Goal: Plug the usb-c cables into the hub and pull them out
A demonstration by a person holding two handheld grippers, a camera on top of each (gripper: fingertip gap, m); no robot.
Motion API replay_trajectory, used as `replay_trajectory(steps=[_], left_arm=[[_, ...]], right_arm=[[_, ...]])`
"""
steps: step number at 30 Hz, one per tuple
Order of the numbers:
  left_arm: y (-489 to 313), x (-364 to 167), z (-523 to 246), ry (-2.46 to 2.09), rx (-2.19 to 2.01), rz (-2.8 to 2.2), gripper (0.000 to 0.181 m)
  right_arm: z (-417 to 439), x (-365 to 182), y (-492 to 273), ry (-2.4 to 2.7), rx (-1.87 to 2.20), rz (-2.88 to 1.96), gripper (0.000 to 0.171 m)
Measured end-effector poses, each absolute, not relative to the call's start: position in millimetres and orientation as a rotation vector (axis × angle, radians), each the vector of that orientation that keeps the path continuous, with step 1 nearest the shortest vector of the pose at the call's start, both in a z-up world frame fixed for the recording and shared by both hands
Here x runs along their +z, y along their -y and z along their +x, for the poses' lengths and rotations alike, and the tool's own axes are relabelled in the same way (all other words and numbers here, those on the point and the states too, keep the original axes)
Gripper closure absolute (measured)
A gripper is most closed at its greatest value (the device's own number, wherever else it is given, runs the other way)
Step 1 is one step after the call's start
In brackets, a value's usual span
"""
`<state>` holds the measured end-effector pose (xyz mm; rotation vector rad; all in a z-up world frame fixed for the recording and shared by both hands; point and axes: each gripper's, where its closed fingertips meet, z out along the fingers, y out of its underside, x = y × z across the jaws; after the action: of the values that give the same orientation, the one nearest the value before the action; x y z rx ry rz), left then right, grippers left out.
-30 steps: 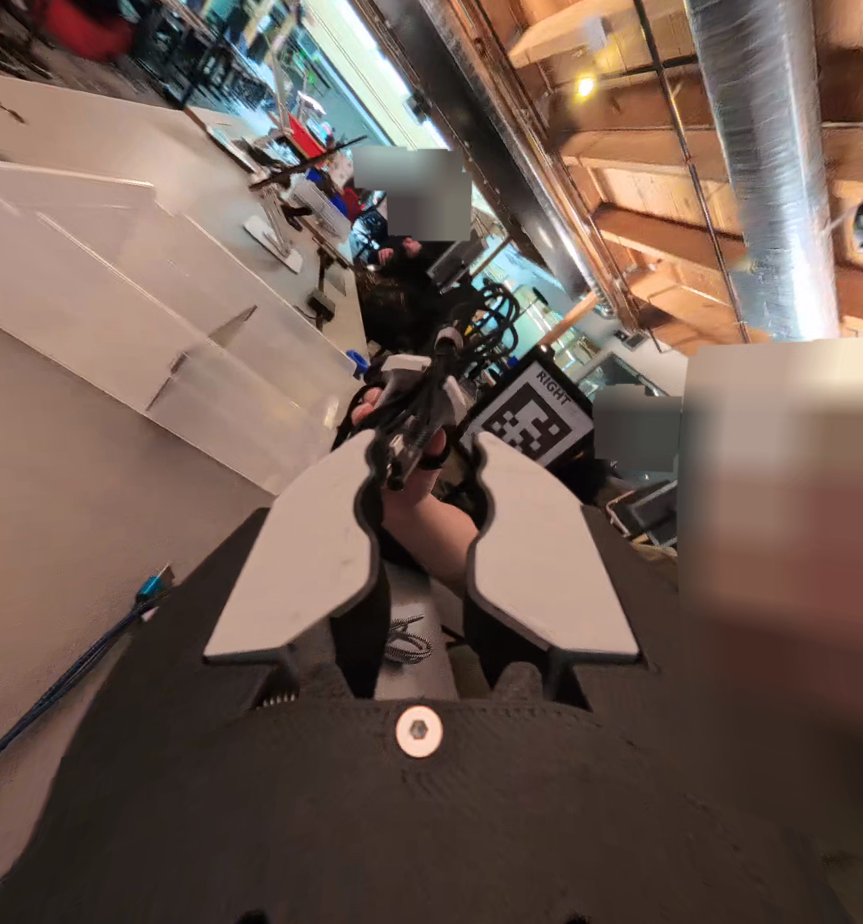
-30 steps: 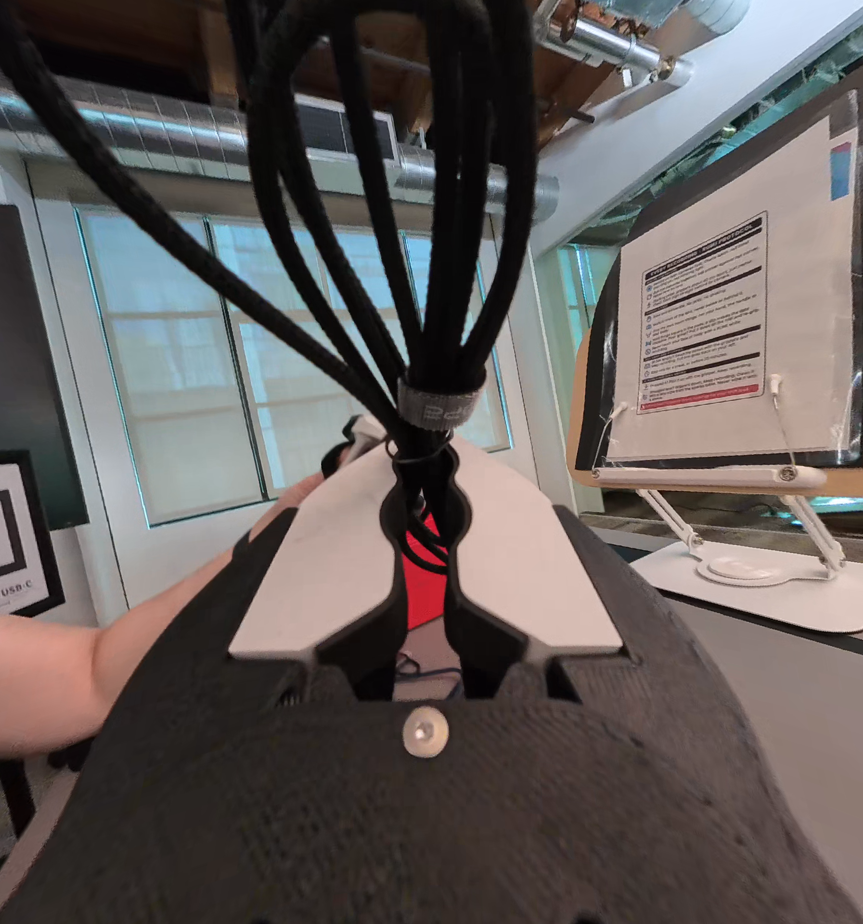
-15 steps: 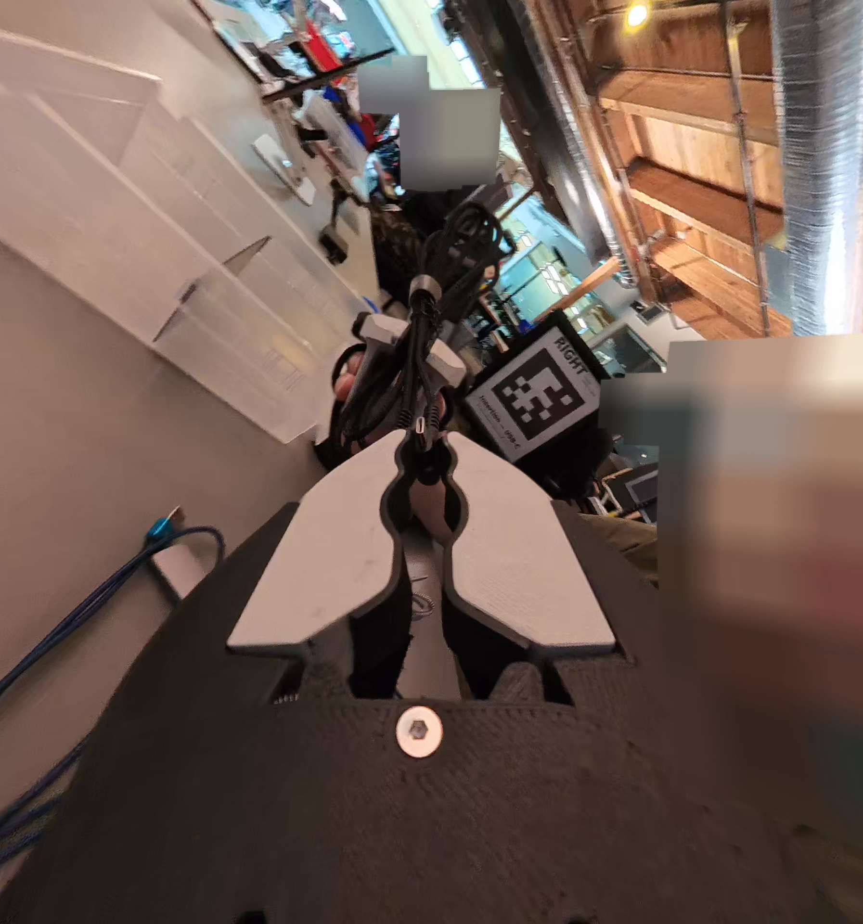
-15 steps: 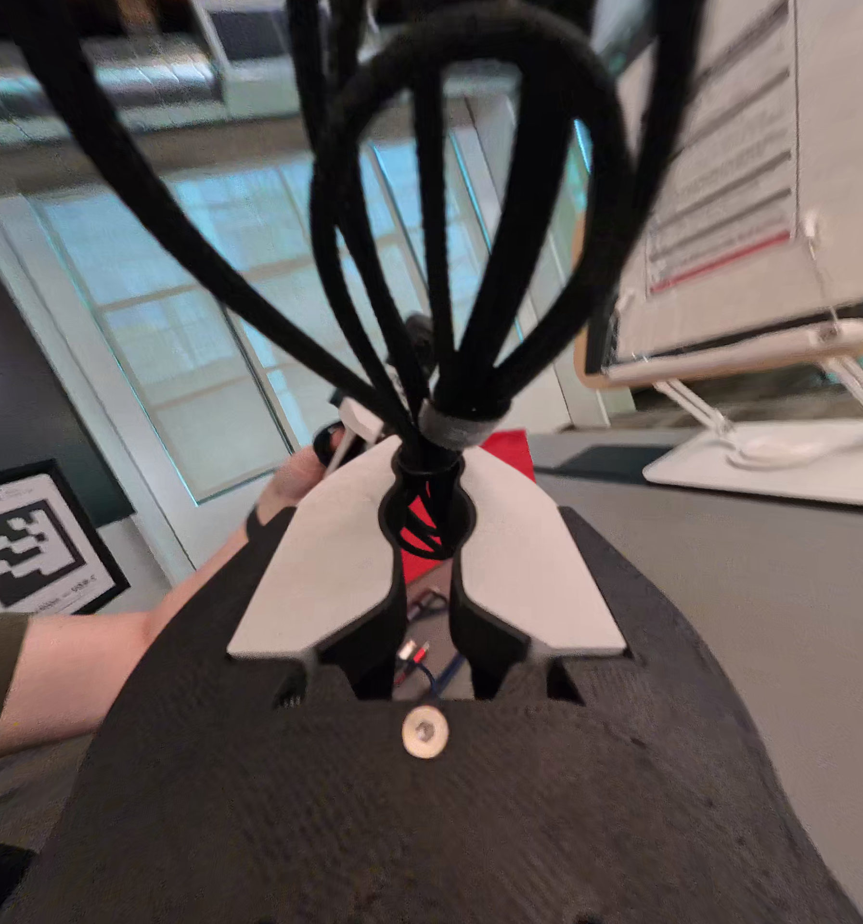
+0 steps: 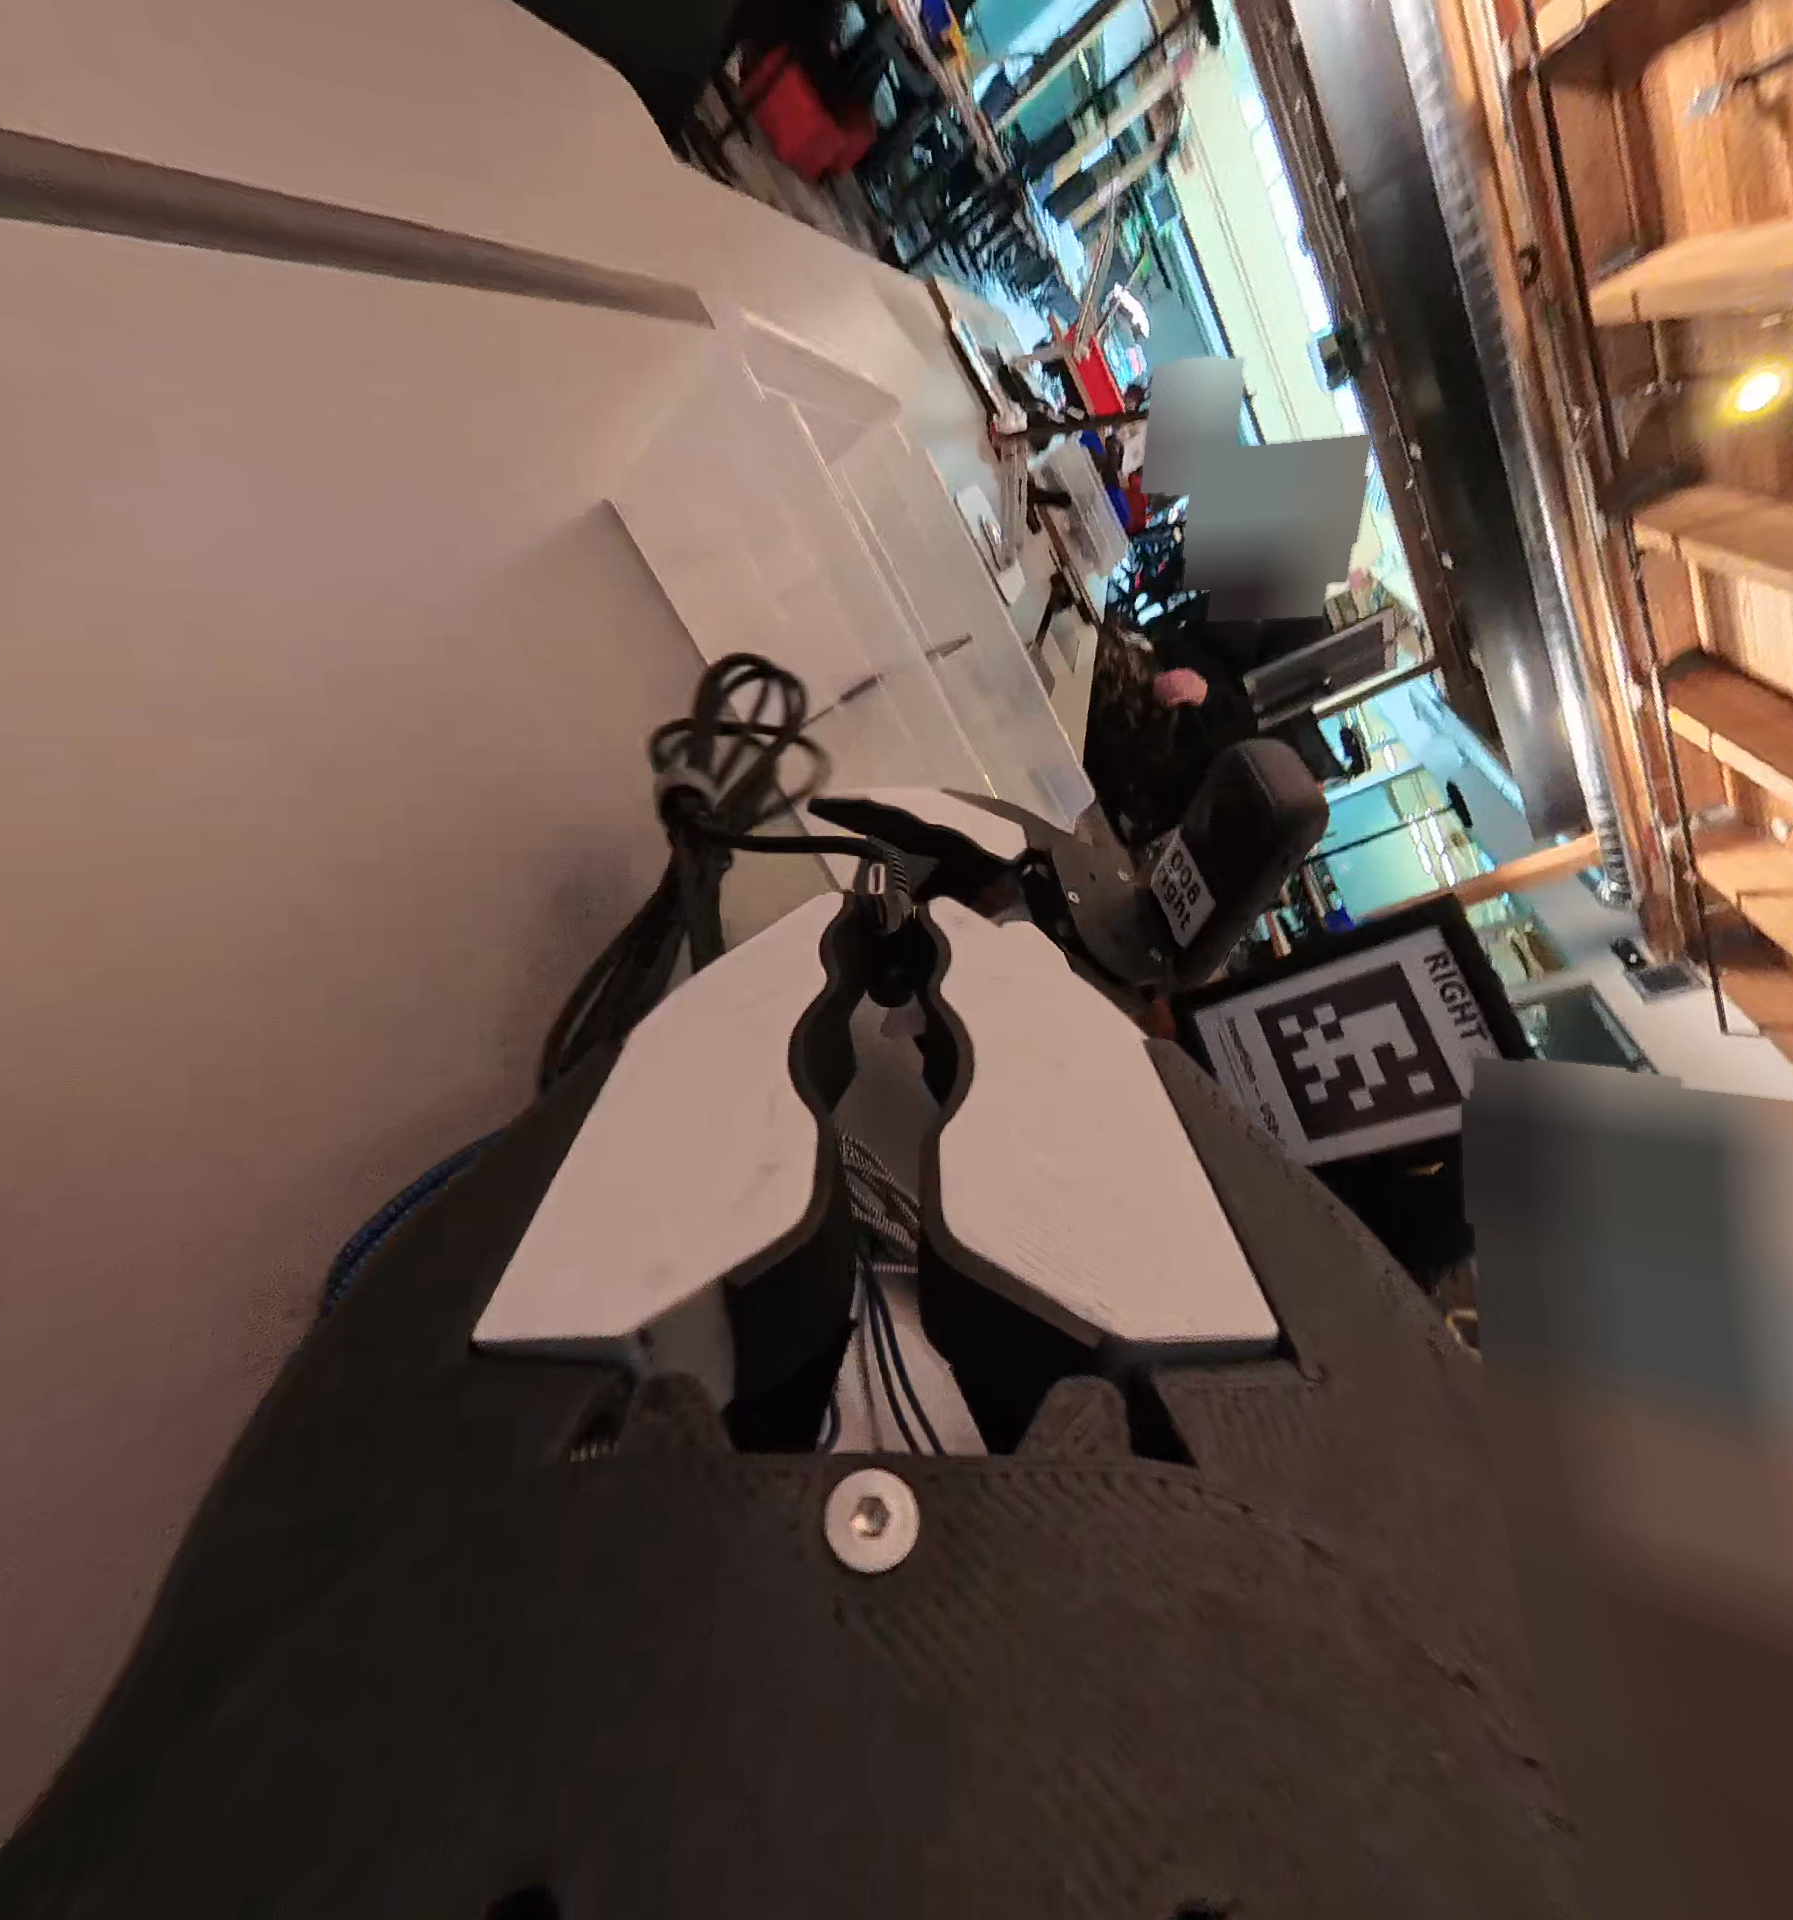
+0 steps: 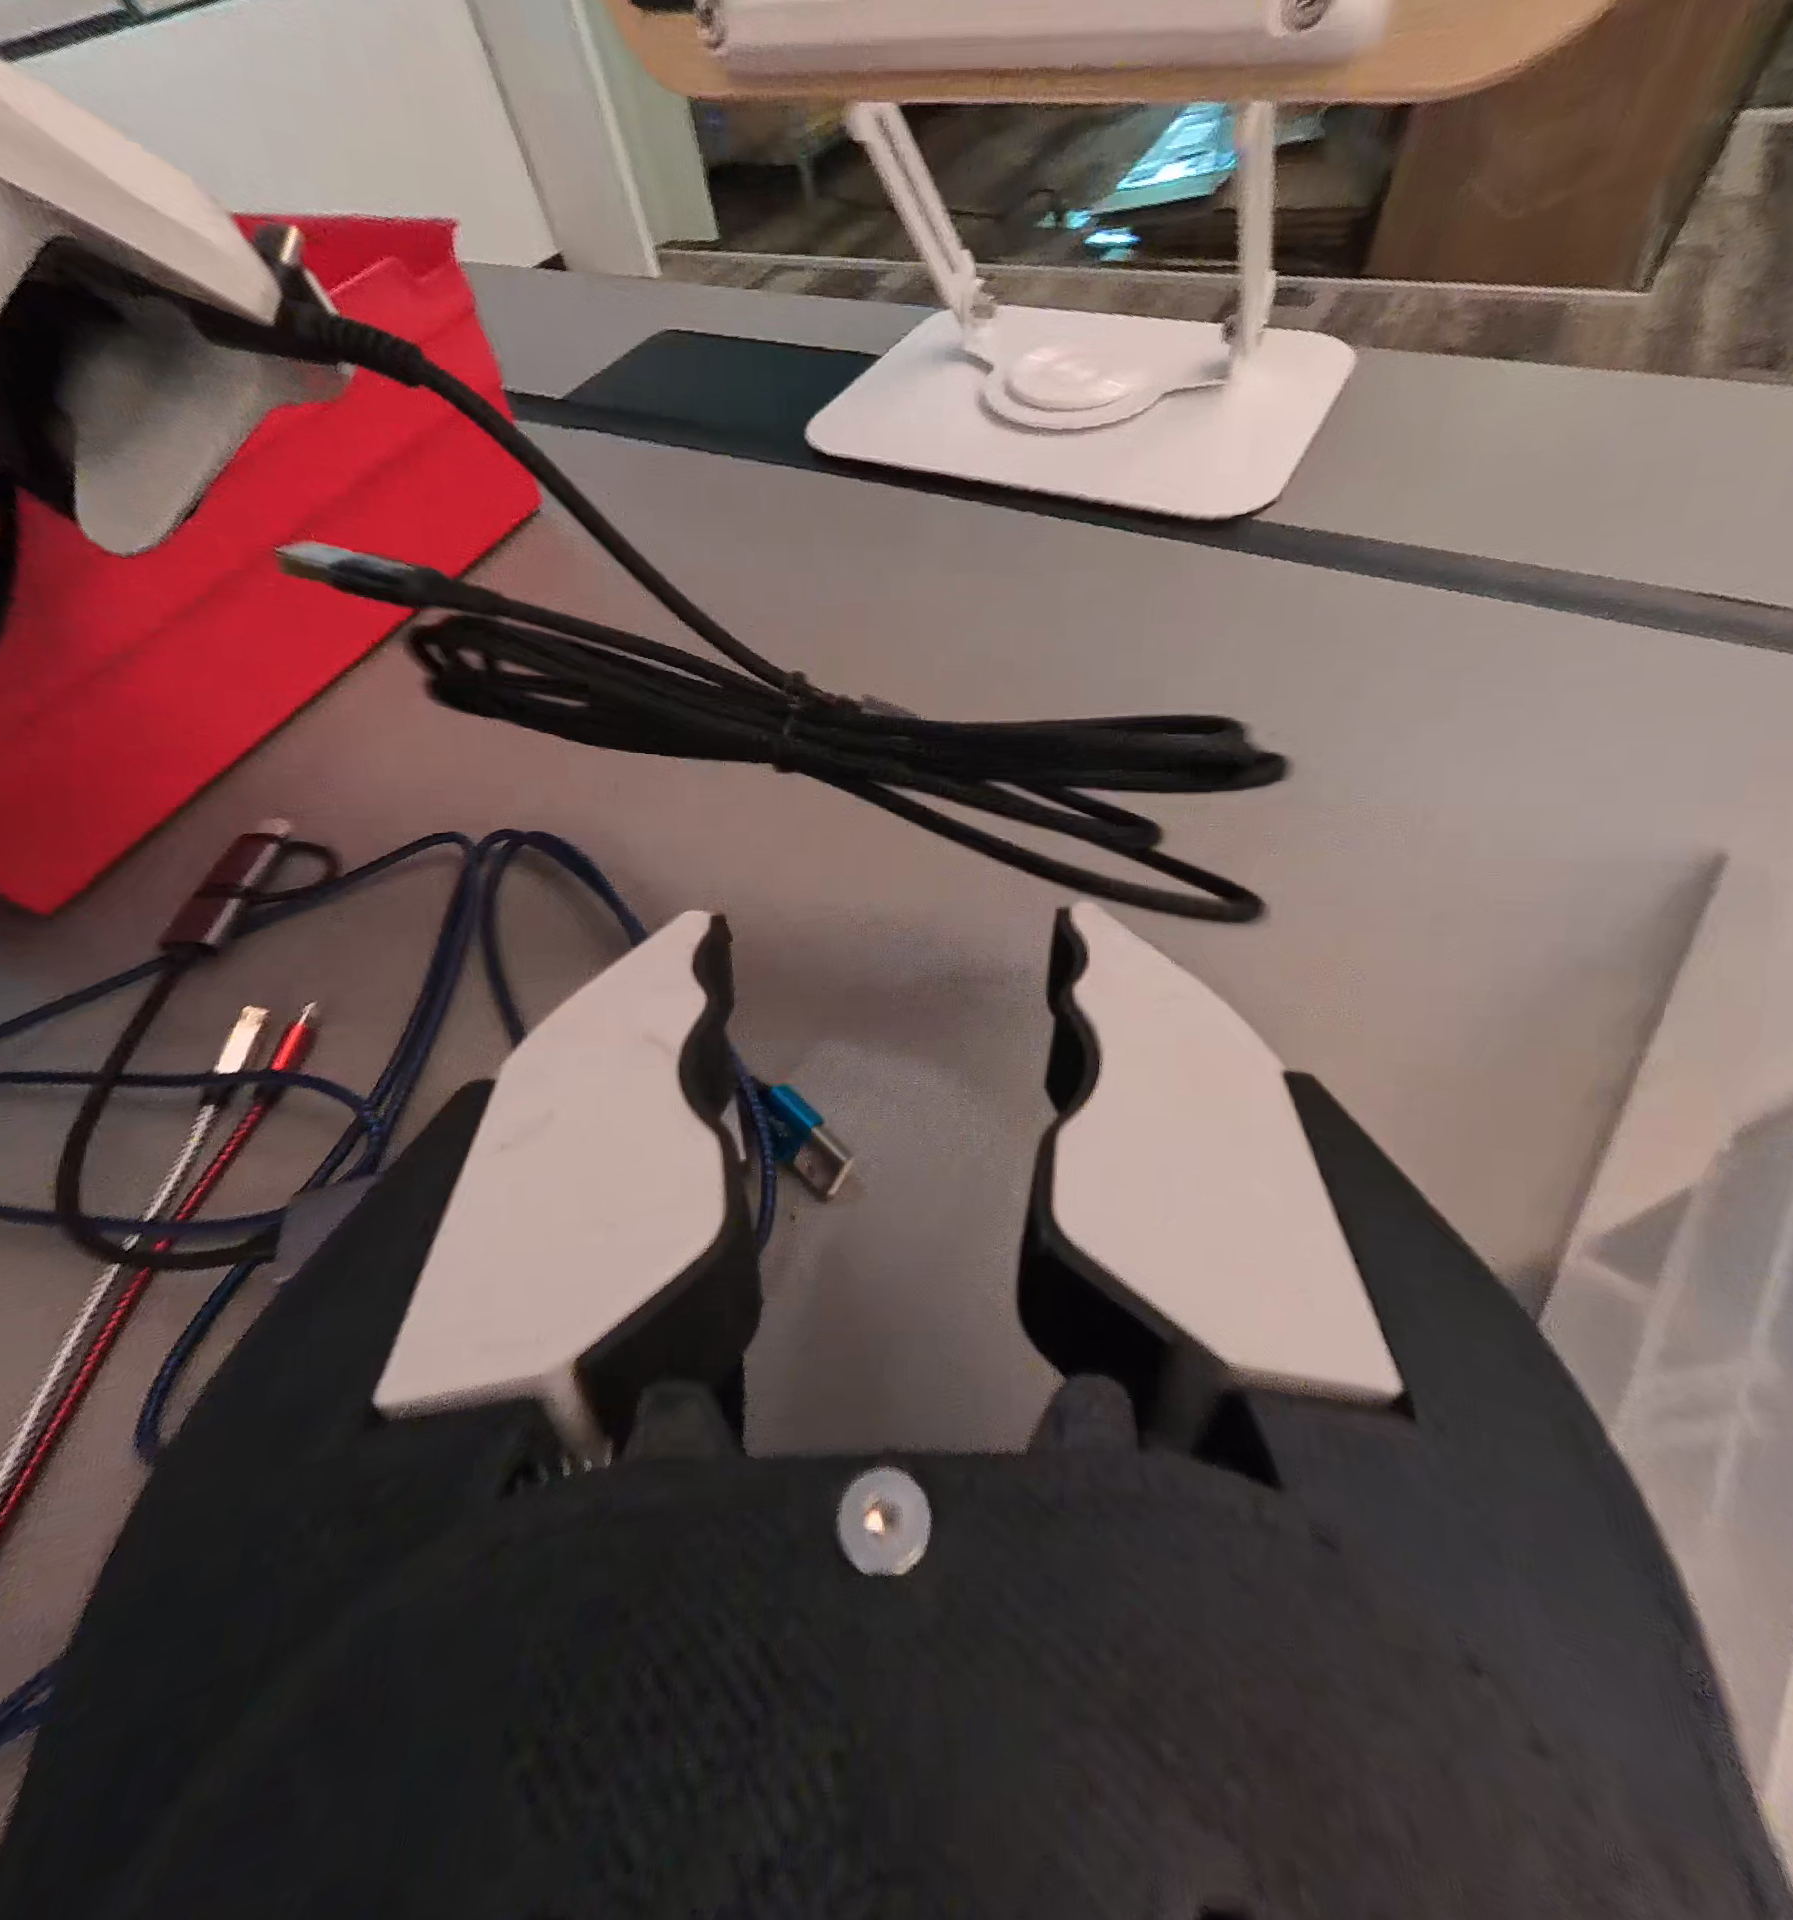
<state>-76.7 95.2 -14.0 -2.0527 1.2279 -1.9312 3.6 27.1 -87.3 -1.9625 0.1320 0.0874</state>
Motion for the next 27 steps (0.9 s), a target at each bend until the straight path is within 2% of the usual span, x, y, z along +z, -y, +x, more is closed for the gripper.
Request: replay_trajectory(steps=[1,6,10,13,17,19,20,24,27], left_arm=[[-98,-14,-77,-1.205,-1.945,-2.054,0.174],[-94,-21,-70,-1.140,-2.001,-2.078,0.174],[-65,-29,-58,-1.175,-2.088,-2.103,0.174],[-38,-34,-51,-1.242,-2.121,-2.122,0.174],[-17,-34,-47,-1.270,-2.168,-2.128,0.174],[-9,-31,-47,-1.292,-2.207,-2.123,0.174],[-7,-29,-48,-1.300,-2.225,-2.119,0.173],[-13,-16,-51,-1.332,-2.252,-2.045,0.173],[-33,-4,-55,-1.458,-2.060,-1.843,0.167]], right_arm=[[5,-84,-27,-0.135,0.067,-1.946,0.111],[-15,-51,-27,0.075,-0.054,-1.783,0.116],[-41,-36,-24,0.391,-0.372,-1.649,0.131],[-51,-33,-23,0.549,-0.605,-1.566,0.143],[-45,-41,-26,0.636,-0.800,-1.567,0.146],[-41,-42,-26,0.651,-0.864,-1.563,0.156],[-43,-43,-26,0.672,-0.868,-1.566,0.162],[-48,-39,-24,0.664,-0.786,-1.572,0.164],[-53,-43,-20,0.650,-0.583,-1.625,0.164]])
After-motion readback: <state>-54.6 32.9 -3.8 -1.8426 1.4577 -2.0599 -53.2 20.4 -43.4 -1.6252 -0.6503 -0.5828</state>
